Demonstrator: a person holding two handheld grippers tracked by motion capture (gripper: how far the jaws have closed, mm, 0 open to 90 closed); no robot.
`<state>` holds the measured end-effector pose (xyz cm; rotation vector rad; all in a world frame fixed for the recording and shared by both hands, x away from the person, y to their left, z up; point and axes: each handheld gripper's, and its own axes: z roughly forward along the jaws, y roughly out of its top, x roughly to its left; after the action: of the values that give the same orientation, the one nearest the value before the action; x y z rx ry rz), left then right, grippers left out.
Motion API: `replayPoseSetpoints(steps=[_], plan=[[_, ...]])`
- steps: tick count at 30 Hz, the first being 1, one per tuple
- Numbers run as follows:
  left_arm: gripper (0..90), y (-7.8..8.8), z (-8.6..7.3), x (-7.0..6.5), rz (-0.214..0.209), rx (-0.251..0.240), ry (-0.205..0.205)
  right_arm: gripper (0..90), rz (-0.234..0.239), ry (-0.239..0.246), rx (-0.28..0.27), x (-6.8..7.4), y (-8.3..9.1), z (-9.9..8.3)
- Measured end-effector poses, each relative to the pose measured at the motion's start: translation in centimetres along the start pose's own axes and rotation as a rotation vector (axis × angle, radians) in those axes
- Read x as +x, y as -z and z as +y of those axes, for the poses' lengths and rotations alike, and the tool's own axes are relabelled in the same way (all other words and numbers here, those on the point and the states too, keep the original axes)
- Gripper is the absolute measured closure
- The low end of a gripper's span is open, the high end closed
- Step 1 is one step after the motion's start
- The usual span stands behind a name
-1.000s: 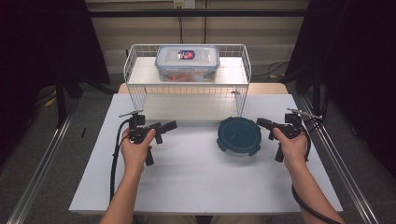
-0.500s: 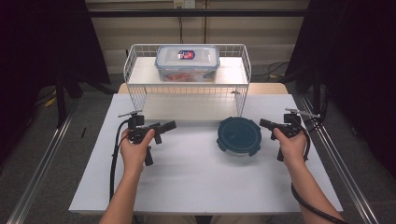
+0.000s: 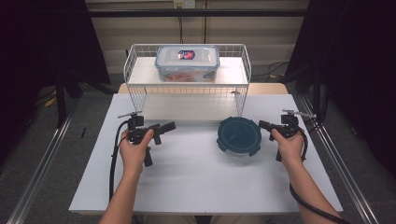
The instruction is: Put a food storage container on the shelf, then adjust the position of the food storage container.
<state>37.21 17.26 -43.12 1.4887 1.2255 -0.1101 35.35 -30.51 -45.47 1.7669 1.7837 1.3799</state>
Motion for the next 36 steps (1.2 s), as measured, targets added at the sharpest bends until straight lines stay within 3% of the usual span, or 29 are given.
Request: replayPoseSetpoints(steps=[22, 30, 34, 35, 36], plan=[[4.1, 0.06, -0.06, -0.22, -0.009, -0.007, -0.001, 90.0, -0.015, 0.010, -0.016, 0.17, 0.06, -0.38], [3.9, 0.07, -0.05, -0.24, -0.021, -0.014, -0.004, 90.0, 0.001, -0.002, -0.019, -0.03, 0.09, -0.46], [3.9, 0.10, -0.02, -0.37, -0.005, -0.010, -0.009, 90.0, 0.000, -0.004, -0.015, 0.10, 0.17, -0.48], [3.9, 0.03, -0.04, -0.26, -0.030, -0.013, -0.008, 90.0, 0.003, -0.001, -0.010, 0.17, 0.20, -0.47], [3.9, 0.01, -0.04, -0.30, -0.026, -0.012, -0.002, 90.0, 0.002, 0.000, -0.008, 0.19, 0.21, -0.48]])
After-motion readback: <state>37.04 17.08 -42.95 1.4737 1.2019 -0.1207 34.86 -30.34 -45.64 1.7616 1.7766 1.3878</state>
